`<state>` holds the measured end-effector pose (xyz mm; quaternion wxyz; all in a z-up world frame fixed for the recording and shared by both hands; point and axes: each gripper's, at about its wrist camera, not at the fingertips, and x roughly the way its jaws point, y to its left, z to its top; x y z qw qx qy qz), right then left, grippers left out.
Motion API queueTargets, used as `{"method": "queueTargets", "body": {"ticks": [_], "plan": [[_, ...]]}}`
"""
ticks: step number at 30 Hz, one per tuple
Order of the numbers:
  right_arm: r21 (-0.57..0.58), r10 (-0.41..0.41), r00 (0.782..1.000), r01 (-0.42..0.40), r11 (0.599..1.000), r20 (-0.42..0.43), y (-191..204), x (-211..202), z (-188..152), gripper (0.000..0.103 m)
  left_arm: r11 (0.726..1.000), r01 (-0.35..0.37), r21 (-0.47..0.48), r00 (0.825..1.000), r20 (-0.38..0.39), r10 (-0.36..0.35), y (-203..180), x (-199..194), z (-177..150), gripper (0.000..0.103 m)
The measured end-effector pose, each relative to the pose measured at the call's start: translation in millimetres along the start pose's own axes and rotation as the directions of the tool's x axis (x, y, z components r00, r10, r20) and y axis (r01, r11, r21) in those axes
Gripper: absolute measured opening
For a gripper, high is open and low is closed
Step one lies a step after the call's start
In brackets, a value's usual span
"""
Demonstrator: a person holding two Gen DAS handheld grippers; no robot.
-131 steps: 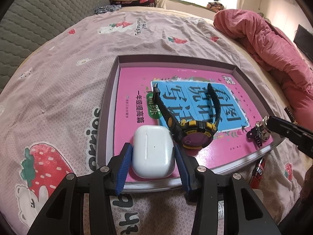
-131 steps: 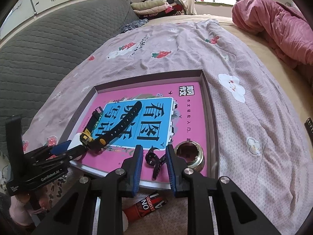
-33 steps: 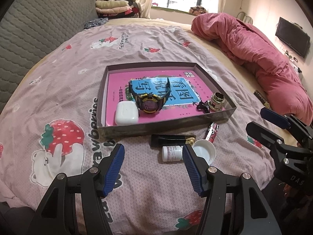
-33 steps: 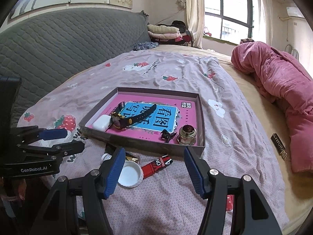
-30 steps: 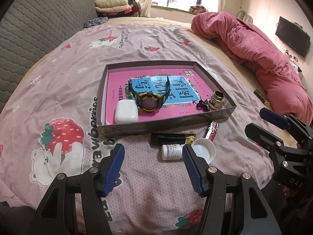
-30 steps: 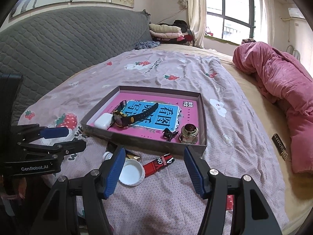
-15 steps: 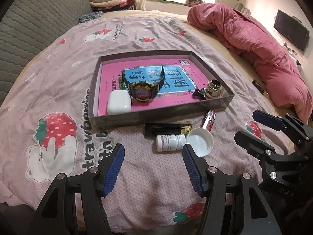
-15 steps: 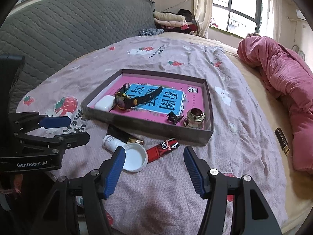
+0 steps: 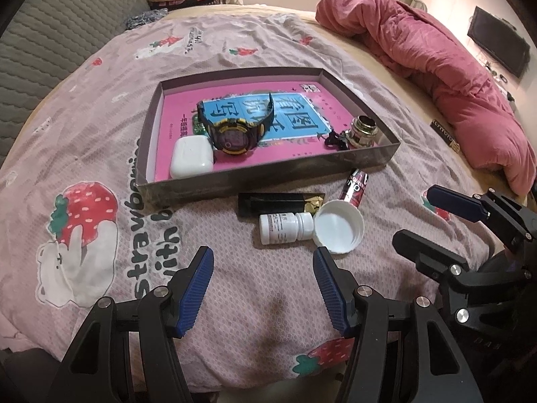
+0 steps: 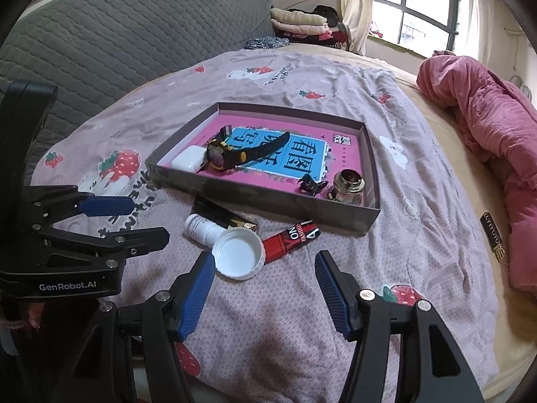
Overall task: Organize rigid objects
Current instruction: 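Approach the white bottle cap with the right gripper and the pill bottle with the left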
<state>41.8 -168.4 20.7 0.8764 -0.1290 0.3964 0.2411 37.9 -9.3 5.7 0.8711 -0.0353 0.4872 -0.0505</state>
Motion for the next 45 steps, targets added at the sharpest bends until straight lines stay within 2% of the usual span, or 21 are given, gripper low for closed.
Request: {"method": "queueTargets", "body": {"ticks": [12,22,45], "plan": [[-0.019,0.012,0.999,-0.013,1.0,-0.041,4.8,12.0,-5.1,0.061,1.0,0.022,0.002,0.998,-0.06,-0.022,-3.5,13.7,-4.4,0.063],[-0.034,0.024,0.997,-0.026,0.999,-0.073,8.9,24.8,-8.8,0.061,1.0,0.029,0.005,0.996,-0.08,-0.028,-3.8,21.4,-5.9,0.063],[-0.095,0.003,0.991,-0.015,0.995,-0.133,17.8,66.2,-12.6,0.061,0.995,0.081,-0.062,0.989,-0.117,-0.088,9.3,45.4,2.9,0.063]]}}
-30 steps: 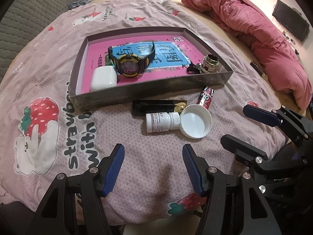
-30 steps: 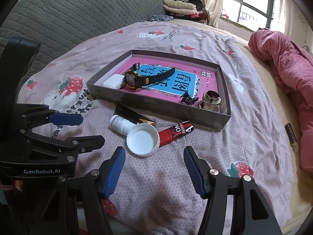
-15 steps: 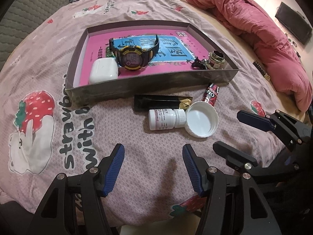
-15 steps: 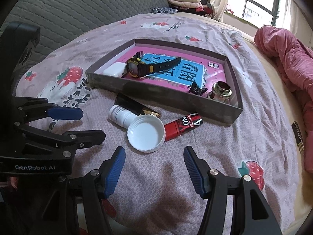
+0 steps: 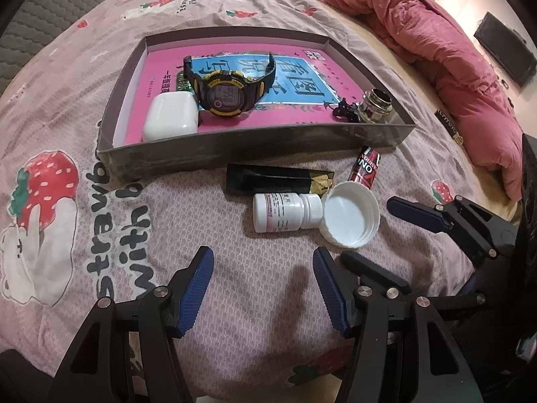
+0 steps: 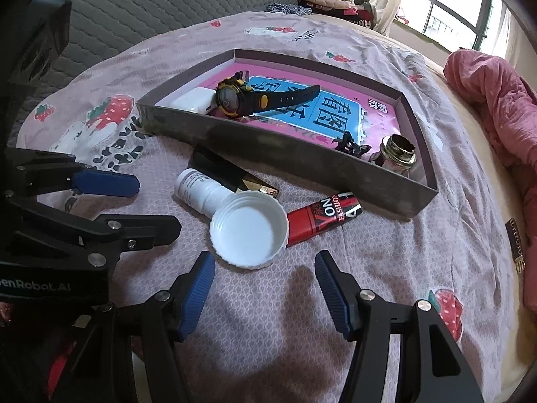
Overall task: Organize rigid objects
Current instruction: 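Approach the white bottle cap with the right gripper and the pill bottle with the left, then grasp the white cap with the right gripper while the left gripper grasps the white pill bottle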
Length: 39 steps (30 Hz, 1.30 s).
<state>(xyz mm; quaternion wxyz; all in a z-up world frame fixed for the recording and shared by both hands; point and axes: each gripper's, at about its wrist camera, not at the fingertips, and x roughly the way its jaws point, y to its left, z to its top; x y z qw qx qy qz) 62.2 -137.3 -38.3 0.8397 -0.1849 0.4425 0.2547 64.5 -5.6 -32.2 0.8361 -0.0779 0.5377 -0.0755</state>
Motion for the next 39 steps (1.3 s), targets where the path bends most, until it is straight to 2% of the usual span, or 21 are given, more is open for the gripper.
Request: {"method": "queueTargets", "body": {"ticks": [16,23,39], "plan": [[-0.026,-0.001,1.0,0.002,1.0,0.017,1.7,14.8,6.0,0.061,1.0,0.024,-0.017,1.0,-0.01,-0.024,-0.8,10.7,8.2,0.063],[-0.012,-0.005,1.0,0.005,1.0,0.014,-4.8,14.8,7.4,0.05,0.999,0.035,-0.02,0.999,-0.008,-0.035,-3.1,14.6,12.5,0.063],[0.029,-0.029,1.0,0.029,0.999,-0.001,-21.0,12.2,6.0,0.05,1.0,0.014,-0.012,1.0,-0.006,-0.014,-18.9,29.4,23.0,0.063]]}}
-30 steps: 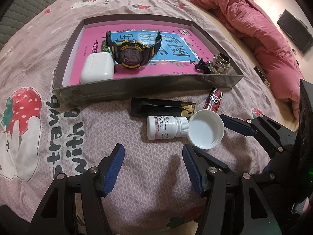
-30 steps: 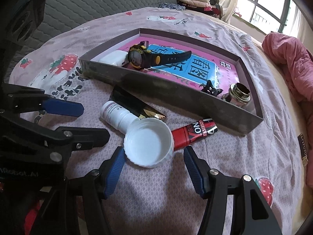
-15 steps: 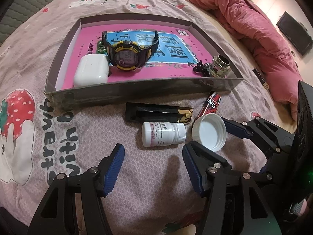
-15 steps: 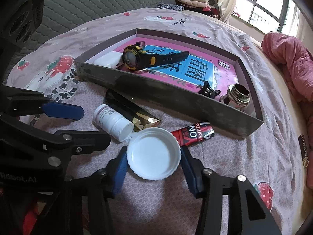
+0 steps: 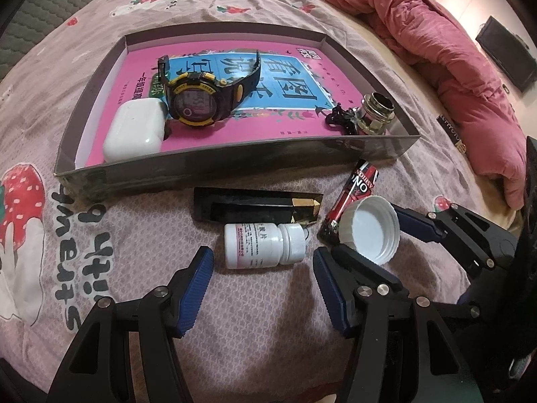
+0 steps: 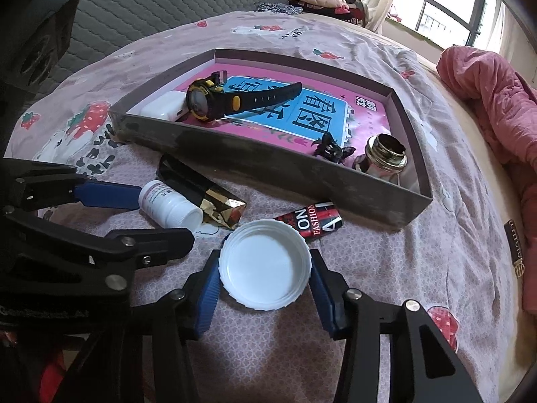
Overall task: Organize rigid objects
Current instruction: 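Grasp the white cap with the right gripper while the left gripper grasps the white pill bottle, then lift the pill bottle with the left gripper while the right gripper holds the cap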
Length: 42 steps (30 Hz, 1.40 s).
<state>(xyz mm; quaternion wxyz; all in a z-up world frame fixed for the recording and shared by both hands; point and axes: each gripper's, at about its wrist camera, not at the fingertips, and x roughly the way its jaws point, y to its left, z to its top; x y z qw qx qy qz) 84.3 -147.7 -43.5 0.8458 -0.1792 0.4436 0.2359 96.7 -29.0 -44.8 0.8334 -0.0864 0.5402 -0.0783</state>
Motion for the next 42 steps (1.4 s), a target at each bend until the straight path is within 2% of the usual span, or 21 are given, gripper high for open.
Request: {"method": "queueTargets", "body": {"ticks": [13,25,37,42], "plan": [[0.016,0.006,1.0,-0.006,1.0,-0.005,-3.8,0.1,0.1,0.05,0.998,-0.058,-0.011,0.998,0.003,0.058,-2.2,11.4,5.5,0.063],[0.022,0.009,1.0,-0.009,1.0,-0.005,-4.5,0.0,0.3,0.05,0.998,-0.062,-0.009,0.998,0.002,0.062,-2.3,14.5,7.2,0.063],[0.022,0.009,1.0,-0.009,1.0,0.004,-6.4,-2.8,0.7,0.05,0.996,-0.084,0.019,0.996,0.002,0.084,-3.2,13.3,4.6,0.048],[0.02,0.005,1.0,-0.006,1.0,0.015,-6.5,-6.4,0.7,0.05,0.997,-0.076,0.015,0.997,0.001,0.076,1.8,9.1,2.3,0.048]]}}
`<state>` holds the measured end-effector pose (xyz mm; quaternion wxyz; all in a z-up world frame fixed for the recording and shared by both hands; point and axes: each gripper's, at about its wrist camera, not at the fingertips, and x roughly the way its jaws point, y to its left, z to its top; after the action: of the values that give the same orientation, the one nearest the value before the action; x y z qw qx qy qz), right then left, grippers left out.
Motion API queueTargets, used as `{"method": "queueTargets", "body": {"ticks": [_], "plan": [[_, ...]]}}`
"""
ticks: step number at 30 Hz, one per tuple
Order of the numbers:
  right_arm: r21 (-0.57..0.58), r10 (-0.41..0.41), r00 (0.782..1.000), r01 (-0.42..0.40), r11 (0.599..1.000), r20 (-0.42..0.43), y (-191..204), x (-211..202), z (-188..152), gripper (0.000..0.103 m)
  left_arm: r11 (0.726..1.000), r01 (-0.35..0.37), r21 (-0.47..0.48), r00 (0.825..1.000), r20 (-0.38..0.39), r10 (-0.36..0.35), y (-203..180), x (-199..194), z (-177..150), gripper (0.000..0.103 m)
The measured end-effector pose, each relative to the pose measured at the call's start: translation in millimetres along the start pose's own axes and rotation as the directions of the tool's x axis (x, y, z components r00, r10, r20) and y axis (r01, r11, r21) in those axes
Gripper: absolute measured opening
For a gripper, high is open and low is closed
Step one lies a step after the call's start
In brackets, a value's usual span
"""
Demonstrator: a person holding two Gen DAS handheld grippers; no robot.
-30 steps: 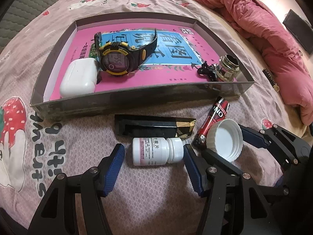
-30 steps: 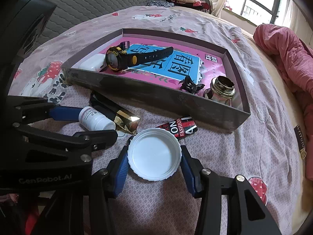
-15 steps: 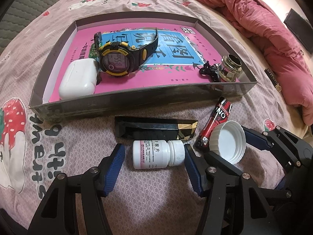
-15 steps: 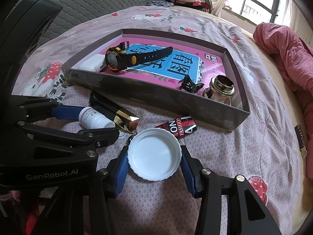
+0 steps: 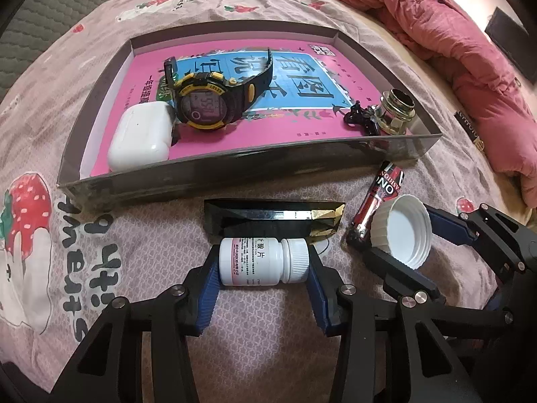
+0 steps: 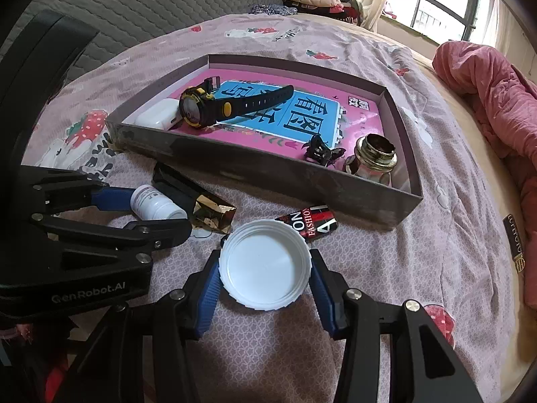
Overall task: Organize rigid objects
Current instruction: 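Lift the pill bottle with the left gripper while the right gripper holds the cap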
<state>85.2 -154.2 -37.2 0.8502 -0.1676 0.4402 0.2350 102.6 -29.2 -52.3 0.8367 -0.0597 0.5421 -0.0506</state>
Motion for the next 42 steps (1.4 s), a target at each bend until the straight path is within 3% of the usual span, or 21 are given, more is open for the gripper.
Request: {"method": "queueTargets", "body": {"ticks": [10,42], "plan": [[0.023,0.007,1.0,-0.007,1.0,0.025,-6.5,-5.6,2.5,0.05,0.999,0.034,-0.015,0.999,0.019,-0.033,11.4,-13.2,-6.8,0.048],[0.024,0.073,0.988,-0.077,0.997,0.135,-4.4,-28.9,10.8,0.05,1.0,0.007,-0.015,0.991,0.136,-0.005,14.1,-49.9,-8.2,0.048]]}}
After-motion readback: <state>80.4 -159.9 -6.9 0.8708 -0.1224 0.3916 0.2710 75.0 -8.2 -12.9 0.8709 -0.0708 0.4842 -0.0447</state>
